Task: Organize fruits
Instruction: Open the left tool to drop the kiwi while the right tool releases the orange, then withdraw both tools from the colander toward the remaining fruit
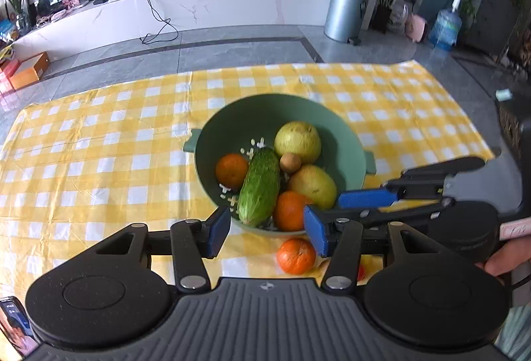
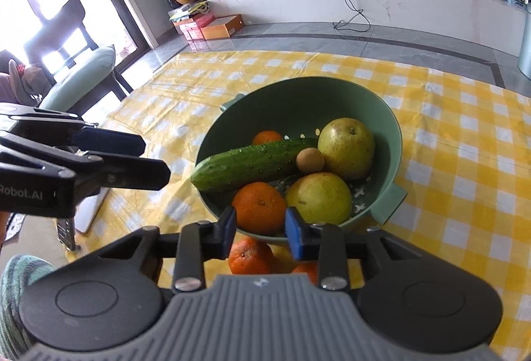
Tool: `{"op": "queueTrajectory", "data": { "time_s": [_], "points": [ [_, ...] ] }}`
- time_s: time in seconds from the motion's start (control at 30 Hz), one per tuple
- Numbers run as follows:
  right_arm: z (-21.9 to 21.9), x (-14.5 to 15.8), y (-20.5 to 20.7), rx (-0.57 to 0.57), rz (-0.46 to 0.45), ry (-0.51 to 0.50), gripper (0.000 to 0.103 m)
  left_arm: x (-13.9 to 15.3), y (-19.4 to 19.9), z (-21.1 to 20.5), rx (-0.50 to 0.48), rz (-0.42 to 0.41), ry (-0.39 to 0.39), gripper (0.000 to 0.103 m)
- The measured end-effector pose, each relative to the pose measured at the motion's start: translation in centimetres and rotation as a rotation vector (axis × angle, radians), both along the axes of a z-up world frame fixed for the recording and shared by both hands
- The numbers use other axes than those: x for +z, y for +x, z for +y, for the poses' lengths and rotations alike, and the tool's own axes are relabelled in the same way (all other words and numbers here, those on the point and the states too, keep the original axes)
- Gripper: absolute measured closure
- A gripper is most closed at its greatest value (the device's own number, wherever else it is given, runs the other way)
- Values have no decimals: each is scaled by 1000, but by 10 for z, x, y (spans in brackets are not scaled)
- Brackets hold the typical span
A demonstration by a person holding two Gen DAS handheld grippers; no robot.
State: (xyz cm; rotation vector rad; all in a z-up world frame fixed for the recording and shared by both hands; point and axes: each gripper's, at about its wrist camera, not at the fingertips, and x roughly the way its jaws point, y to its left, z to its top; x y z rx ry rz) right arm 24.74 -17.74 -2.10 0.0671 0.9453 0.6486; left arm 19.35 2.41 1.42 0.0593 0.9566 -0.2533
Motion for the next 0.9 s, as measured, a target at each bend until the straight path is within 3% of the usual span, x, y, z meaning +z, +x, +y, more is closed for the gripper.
{"op": "queueTrajectory", "data": {
  "time_s": [0.33,0.47,0.5,0.57,0.6,0.7,0.9],
  "points": [
    [5,-3,11,-20,25,4,82,-28,13,-12,-139,-25,138,43],
    [10,-7,16,5,45,-2,82,-33,23,-13,-216,17,138,44],
    [11,-8,17,14,53,-6,82,-35,25,-13,-230,25,142,45],
    [13,-10,19,28,66,-24,82,-40,29,-15,-241,40,164,65],
    [13,-12,20,35,69,-35,82,-42,31,-14,-237,49,171,69],
    [12,-15,23,41,76,-31,85,-40,34,-8,-228,67,128,72],
    [12,-17,27,38,103,7,90,-24,41,-3,-201,15,88,73]
  ]
}}
